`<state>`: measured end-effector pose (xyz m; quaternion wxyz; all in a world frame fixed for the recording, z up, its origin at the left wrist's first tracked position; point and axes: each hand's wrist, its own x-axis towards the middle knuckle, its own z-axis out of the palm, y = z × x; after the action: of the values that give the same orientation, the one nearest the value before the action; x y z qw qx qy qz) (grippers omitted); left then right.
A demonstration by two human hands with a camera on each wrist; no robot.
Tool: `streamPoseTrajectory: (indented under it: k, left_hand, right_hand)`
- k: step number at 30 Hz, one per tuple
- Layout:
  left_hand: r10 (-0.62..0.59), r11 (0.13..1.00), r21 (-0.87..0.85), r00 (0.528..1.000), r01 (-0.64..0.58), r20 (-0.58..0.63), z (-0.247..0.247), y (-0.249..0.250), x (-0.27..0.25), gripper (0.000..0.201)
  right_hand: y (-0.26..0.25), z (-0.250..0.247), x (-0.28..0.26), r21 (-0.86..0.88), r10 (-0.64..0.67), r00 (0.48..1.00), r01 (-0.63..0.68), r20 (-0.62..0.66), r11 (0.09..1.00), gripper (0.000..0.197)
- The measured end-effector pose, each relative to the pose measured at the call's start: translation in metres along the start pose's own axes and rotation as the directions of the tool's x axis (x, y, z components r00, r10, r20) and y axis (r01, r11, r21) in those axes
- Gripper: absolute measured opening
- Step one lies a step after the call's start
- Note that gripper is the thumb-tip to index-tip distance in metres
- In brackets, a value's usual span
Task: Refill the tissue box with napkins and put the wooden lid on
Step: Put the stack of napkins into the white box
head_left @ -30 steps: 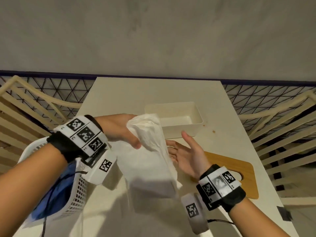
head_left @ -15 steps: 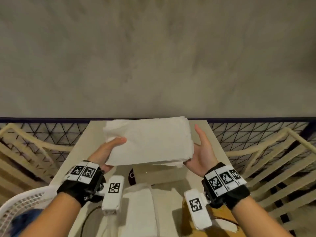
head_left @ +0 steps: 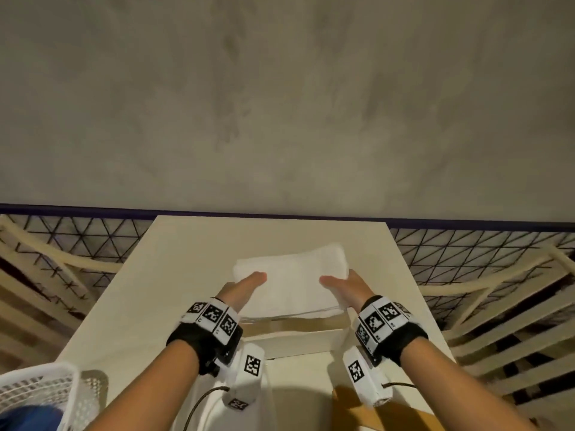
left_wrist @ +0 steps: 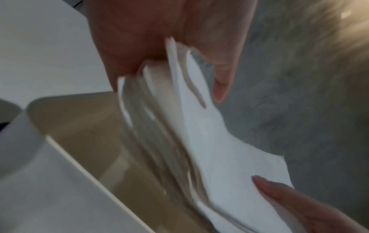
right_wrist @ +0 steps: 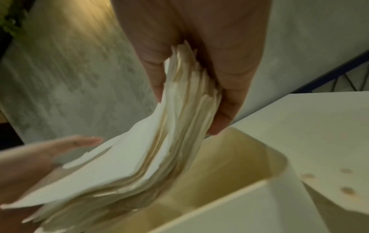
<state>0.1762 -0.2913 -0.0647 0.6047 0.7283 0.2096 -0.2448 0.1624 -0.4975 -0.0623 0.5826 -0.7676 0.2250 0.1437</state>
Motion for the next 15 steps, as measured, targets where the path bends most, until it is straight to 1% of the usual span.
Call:
streamPoseTrajectory:
  k: [2, 3, 5, 6, 8, 10, 13, 15]
  left_hand:
    - [-0.076, 0.991, 0.117, 0.997, 0.071, 0.031, 0.001, -0.001, 0.013, 0.061]
    - [-0.100, 0.975, 0.201, 0.995, 0.093, 0.020, 0.001, -0.003, 0.016, 0.053]
    - [-0.092, 0.924, 0.367, 0.994, 0.106, -0.054, 0.002, -0.004, 0.019, 0.034]
    - [-0.082, 0.901, 0.420, 0.994, 0.106, -0.075, 0.003, -0.006, 0.021, 0.032]
    - [-0.079, 0.865, 0.491, 0.994, 0.104, -0.072, 0.007, -0.005, 0.021, 0.046]
    - [-0.085, 0.859, 0.497, 0.991, 0.125, -0.103, 0.009, -0.006, 0.024, 0.056]
    - [-0.108, 0.878, 0.461, 0.991, 0.132, -0.078, 0.006, -0.011, 0.027, 0.062]
    - [-0.127, 0.894, 0.430, 0.991, 0.128, -0.031, 0.002, -0.015, 0.031, 0.073]
  right_hand:
    - [0.009, 0.004, 0.008, -0.150, 0.043, 0.999, -0.040, 0.022, 0.988, 0.058]
    - [0.015, 0.007, 0.013, -0.216, 0.061, 0.997, -0.051, 0.039, 0.975, 0.061]
    - [0.022, 0.011, 0.016, -0.282, 0.077, 0.994, -0.053, 0.074, 0.958, 0.064]
    - [0.023, 0.013, 0.015, -0.303, 0.077, 0.994, -0.050, 0.078, 0.952, 0.066]
    - [0.024, 0.016, 0.015, -0.331, 0.057, 0.995, -0.029, 0.077, 0.943, 0.069]
    - [0.023, 0.016, 0.018, -0.325, 0.036, 0.995, -0.005, 0.091, 0.946, 0.068]
    - [0.027, 0.014, 0.022, -0.315, 0.020, 0.991, 0.023, 0.132, 0.949, 0.064]
    - [0.031, 0.013, 0.025, -0.314, 0.023, 0.985, 0.032, 0.171, 0.949, 0.068]
